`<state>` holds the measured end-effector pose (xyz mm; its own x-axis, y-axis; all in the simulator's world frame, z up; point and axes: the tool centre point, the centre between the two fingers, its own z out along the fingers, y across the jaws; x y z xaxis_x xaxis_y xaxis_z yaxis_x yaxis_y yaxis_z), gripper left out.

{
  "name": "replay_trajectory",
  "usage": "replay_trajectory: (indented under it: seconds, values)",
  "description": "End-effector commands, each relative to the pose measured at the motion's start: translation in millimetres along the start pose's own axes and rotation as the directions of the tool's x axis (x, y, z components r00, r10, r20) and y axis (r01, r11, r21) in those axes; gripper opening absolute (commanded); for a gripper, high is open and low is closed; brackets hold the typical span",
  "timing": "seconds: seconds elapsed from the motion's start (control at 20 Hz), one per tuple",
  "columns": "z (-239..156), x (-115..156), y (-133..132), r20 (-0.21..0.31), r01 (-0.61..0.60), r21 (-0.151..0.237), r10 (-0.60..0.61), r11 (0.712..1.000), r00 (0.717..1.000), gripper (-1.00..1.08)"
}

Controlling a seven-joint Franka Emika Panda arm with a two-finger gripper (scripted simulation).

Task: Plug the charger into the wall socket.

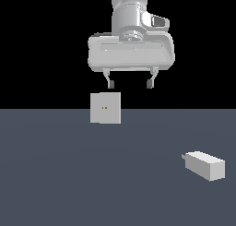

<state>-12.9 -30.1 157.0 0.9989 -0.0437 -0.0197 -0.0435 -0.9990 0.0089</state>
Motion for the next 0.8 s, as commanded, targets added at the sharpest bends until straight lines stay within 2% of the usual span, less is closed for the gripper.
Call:
replay_trajectory:
  seconds: [0.0, 0.4, 0.75]
  values:
    - [4.7, -6.1, 4.5, -0.002, 0.016, 0.000, -0.016, 1.000, 1.000, 1.00]
    - [29.9, -36.5, 29.3, -0.014, 0.107, 0.002, -0.107, 0.994, 0.994, 1.00]
    - [59.4, -67.4, 61.5, -0.028, 0.209, 0.002, -0.209, 0.978, 0.977, 1.00]
